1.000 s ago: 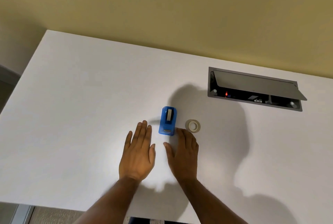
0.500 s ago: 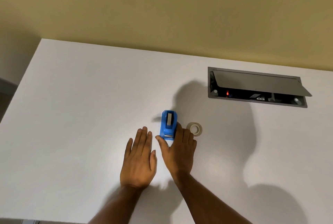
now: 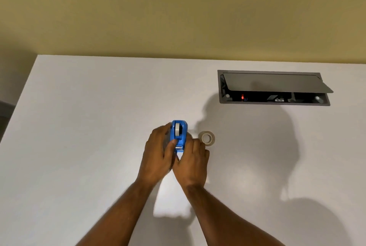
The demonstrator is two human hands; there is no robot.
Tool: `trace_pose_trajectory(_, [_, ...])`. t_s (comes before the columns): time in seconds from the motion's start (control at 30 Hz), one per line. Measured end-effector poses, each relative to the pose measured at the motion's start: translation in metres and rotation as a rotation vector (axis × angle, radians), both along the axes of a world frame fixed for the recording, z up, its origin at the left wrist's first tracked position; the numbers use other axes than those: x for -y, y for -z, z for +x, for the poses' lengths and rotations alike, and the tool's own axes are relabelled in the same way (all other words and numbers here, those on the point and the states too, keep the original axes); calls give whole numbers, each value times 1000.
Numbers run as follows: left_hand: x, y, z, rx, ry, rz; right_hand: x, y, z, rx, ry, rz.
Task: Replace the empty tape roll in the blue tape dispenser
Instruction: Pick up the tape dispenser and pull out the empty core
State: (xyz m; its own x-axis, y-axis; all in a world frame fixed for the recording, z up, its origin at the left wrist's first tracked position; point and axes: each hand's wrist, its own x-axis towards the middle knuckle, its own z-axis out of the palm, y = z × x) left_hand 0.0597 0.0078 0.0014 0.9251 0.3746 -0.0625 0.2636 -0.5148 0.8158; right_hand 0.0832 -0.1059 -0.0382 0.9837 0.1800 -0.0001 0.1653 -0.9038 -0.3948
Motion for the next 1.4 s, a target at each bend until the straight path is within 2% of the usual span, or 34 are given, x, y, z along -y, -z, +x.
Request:
trace_pose_trajectory(0.1, [-11,-8,24,-18,137,97,0,0,-1,22,-7,4])
trace_pose_trajectory(0.23, [-25,-9,39,-141,287,292,0,1,-2,42,-4,-41])
trace_pose_trajectory(0.37, [-28,-13,45,-99,339,391,0,3,-3,50,10,-41])
trace_pose_trajectory(0.57, [-31,-17,50,-13,452,463,-1,2,-3,67,22,-7])
trace_pose_trajectory(0.9, [-35,-18,55,-7,533,518,0,3,-4,66,17,-21])
trace_pose_trajectory(1.1, [-33,-22,60,-24,495,470,-1,2,-3,74,17,-21])
trace_pose_trajectory(1.4, [-35,-23,62,11,491,570,-1,5,-2,85,12,-50])
